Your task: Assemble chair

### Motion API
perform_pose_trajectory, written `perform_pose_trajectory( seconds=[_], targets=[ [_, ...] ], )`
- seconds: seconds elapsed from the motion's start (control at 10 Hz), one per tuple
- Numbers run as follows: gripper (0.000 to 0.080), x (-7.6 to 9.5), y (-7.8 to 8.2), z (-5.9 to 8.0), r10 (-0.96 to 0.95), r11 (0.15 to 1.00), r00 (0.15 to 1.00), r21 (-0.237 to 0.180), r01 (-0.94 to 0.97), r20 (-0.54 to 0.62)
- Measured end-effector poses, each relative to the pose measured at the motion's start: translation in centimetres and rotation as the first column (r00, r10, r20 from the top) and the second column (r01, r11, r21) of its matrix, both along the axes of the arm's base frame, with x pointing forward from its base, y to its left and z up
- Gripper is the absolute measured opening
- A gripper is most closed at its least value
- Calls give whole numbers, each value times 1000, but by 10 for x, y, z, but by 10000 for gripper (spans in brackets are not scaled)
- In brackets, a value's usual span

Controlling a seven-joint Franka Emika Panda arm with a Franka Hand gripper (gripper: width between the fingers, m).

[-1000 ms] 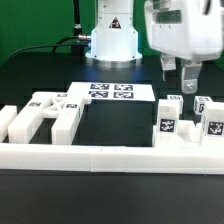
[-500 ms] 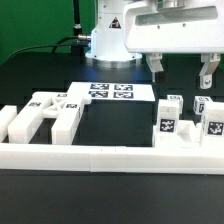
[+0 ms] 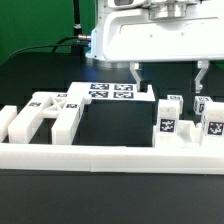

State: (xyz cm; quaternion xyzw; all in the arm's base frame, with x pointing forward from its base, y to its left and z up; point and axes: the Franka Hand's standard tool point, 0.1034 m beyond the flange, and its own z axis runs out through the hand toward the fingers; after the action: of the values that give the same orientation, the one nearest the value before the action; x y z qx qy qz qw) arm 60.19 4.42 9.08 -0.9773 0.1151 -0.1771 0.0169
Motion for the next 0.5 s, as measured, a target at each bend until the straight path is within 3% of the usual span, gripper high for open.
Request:
perform_pose_trajectory(
  seconds=[0.2,0.3,0.5],
  targets=[
    [649,-5,-14,-11,149,985,988,-91,-144,45],
    [649,-4,-23,-15,126,990,991,-74,-123,43],
    [649,-5,-21,-16,120,991,992,-61,-117,42]
  ],
)
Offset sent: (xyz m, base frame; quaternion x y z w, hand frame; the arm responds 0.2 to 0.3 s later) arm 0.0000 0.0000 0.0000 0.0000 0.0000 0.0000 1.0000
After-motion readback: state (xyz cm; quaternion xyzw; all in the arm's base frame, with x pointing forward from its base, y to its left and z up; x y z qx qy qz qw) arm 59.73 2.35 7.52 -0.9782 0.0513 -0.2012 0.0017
